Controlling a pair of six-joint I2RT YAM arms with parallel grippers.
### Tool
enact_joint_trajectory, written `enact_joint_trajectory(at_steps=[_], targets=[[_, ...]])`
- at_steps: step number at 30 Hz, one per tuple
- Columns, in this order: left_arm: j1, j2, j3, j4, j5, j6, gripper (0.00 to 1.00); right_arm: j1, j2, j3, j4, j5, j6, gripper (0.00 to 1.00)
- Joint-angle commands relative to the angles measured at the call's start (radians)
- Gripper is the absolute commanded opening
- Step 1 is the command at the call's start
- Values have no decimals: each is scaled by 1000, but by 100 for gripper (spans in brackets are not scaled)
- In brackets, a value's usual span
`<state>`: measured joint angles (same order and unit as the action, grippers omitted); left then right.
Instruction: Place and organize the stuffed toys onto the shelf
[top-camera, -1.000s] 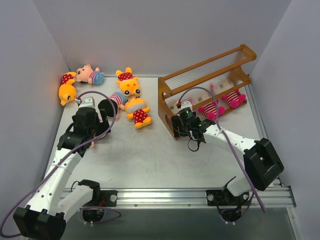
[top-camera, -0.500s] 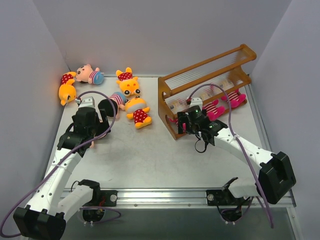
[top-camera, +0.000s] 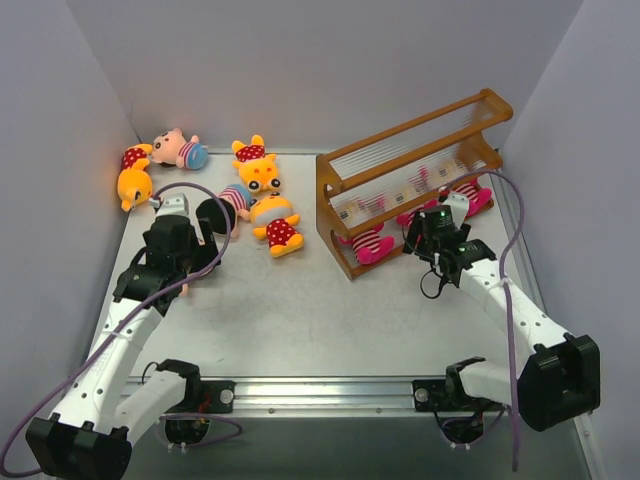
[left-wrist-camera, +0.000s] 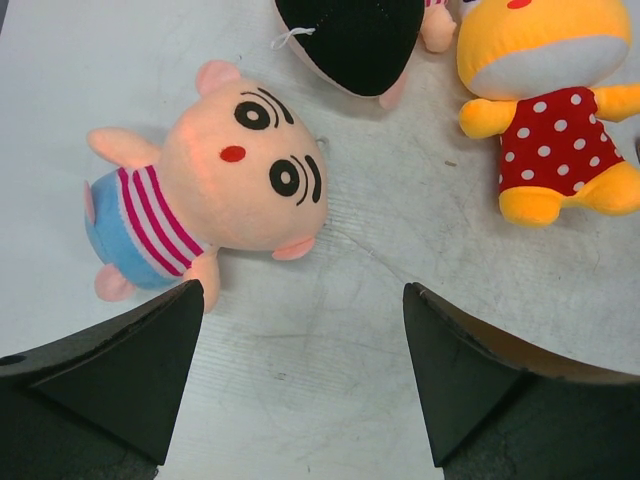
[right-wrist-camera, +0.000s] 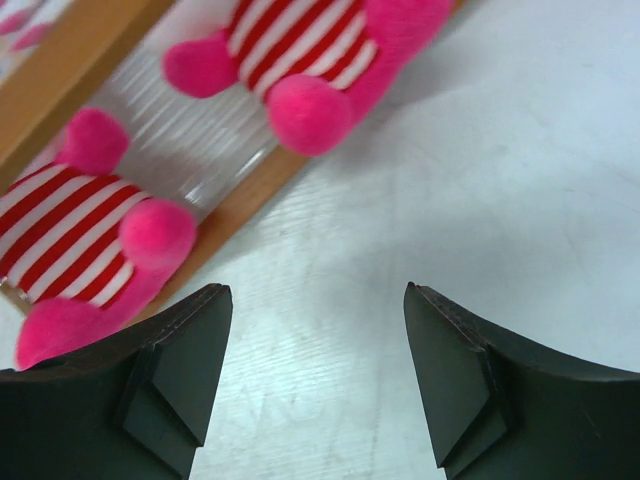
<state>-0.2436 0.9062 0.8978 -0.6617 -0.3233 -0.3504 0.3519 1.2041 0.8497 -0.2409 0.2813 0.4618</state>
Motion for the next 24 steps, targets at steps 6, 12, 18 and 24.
enact_joint_trajectory(at_steps=[6, 12, 18, 24], targets=[[-6, -24, 1, 36, -13, 14, 89, -212, -20, -73, 38, -17, 67, 73], [-11, -24, 1, 37, -16, 16, 89, -304, 40, -116, 129, -42, 80, 85], [-14, -20, 1, 37, -22, 18, 89, -349, 138, -117, 215, -94, 74, 94], [-14, -13, 1, 36, -28, 19, 89, -399, 224, -113, 295, -129, 77, 96]])
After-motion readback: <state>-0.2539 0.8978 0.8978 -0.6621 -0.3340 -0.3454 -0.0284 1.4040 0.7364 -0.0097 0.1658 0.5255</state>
